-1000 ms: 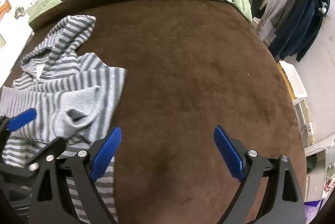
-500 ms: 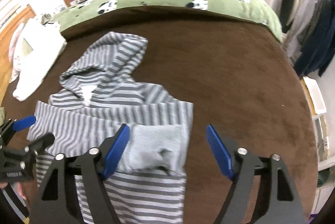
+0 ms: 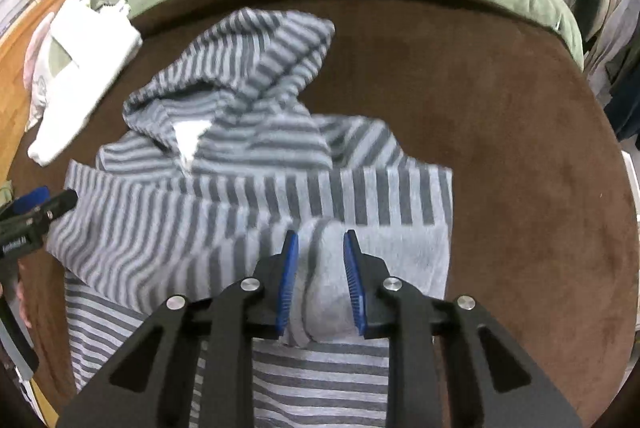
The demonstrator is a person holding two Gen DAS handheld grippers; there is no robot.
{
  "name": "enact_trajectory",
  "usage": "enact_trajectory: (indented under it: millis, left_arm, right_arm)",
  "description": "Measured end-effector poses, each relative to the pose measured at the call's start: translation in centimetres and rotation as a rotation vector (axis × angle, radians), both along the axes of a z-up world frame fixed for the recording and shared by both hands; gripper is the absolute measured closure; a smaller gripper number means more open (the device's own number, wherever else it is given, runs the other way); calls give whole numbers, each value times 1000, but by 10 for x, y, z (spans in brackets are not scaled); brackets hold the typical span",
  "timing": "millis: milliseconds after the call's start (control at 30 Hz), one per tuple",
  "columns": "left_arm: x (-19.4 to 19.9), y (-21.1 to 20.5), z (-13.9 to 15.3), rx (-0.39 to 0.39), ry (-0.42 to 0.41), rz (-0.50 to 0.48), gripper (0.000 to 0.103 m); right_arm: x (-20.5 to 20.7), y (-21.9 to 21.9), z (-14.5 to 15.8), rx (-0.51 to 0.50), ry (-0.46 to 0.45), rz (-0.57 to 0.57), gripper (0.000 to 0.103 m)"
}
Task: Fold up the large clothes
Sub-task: 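Close the right gripper on the folded cuff and hem edge, then lift the hoodie edge with the right gripper and fold it over the body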
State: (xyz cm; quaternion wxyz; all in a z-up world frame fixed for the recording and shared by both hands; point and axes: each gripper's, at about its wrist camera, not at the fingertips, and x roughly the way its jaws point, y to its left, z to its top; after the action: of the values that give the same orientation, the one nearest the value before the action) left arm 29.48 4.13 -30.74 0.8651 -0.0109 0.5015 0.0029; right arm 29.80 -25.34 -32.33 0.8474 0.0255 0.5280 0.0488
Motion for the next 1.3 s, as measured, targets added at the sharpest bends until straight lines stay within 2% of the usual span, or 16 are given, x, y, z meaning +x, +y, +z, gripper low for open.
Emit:
enact_trajectory:
  millis: [167, 300, 500, 667, 933, 967, 1067, 1100, 1200, 1300]
  left_arm:
    - [-3, 13, -27, -49, 14, 68, 7]
    - [-10, 23, -57, -92, 56, 109, 7]
    - [-13, 16, -81, -28, 48, 55, 7]
    - [-15, 18, -88, -31, 24, 31, 6]
    - [-11, 15, -85, -9, 56, 21, 6]
    - [-11, 14, -83, -12, 63, 17, 6]
    - [-10, 16, -74, -28, 63, 13, 7]
    - [-11, 17, -71, -30, 63, 14, 7]
    - [-12, 20, -57, -50, 58, 19, 7]
    - [-12, 20, -38, -61, 51, -1, 7]
  right_arm:
    - [-13, -12, -34, -39, 40, -26, 79]
    - [-32, -22, -50, -90, 44, -30, 92]
    - [-34, -23, -65, -109, 35, -4, 92]
    - [-30, -29, -69, -71, 28, -26, 92]
    - [-26, -23, -61, -87, 47, -12, 90]
    - [-25, -23, -59, -83, 54, -10, 88]
    - [-19, -21, -49, -51, 58, 11, 69]
    - [-19, -19, -42, -45, 45, 23, 58]
    - [-18, -11, -19, -43, 1, 49, 53]
    - [-12, -5, 4, -22, -28, 46, 35]
